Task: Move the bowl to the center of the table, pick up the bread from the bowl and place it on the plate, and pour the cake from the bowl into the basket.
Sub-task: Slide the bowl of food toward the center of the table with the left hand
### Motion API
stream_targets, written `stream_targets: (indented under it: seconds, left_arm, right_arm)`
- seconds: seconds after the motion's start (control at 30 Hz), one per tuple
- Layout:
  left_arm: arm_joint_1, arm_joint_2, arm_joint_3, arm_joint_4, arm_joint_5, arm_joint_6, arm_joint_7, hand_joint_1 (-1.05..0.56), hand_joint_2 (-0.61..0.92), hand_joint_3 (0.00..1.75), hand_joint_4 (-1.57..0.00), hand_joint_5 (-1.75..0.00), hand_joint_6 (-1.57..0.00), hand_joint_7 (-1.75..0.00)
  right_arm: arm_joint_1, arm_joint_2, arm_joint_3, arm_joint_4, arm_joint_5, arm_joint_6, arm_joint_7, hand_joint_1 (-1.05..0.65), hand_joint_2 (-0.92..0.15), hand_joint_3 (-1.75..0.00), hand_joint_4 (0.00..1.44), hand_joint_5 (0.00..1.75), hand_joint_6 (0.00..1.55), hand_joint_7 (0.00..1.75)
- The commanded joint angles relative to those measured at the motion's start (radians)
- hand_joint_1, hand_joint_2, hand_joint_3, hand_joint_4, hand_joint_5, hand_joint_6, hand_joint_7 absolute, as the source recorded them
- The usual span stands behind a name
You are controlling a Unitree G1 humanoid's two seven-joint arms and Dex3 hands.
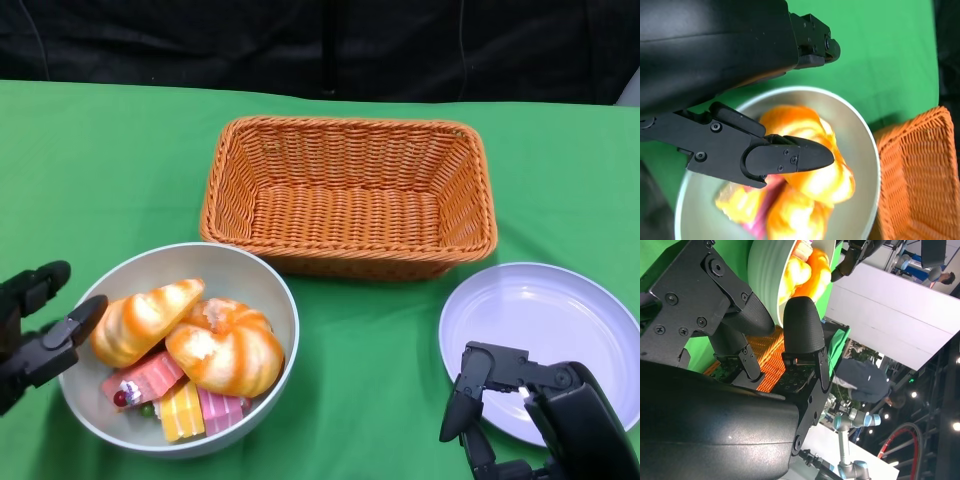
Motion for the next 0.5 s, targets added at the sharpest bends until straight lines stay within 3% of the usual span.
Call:
stream_targets:
  seconds: [0.03,0.27,0.5]
  left_arm:
    - [-0.029,0.008,0.034,0.002,-0.071,0.085,-0.012,-0.64,0.92,0.42,0.0,0.0,0.0,0.0]
    - [-0.064,0.003,0.057,-0.008,-0.197,0.257,-0.004,-0.61,0.92,0.47,0.0,0.0,0.0,0.0]
    - [-0.065,-0.033,0.074,-0.037,-0.257,0.315,0.023,-0.58,0.92,0.49,0.0,0.0,0.0,0.0]
  right_arm:
    - [0.011,-0.002,-0.006,-0.016,0.008,-0.003,-0.006,-0.06,-0.19,-1.73,0.91,1.7,0.86,1.43]
    - [0.014,0.002,-0.006,-0.023,0.003,-0.002,-0.012,-0.05,-0.19,-1.72,0.92,1.7,0.86,1.43]
    - [0.002,0.012,-0.013,-0.015,-0.027,-0.035,-0.04,-0.03,-0.21,-1.71,0.87,1.66,0.83,1.4]
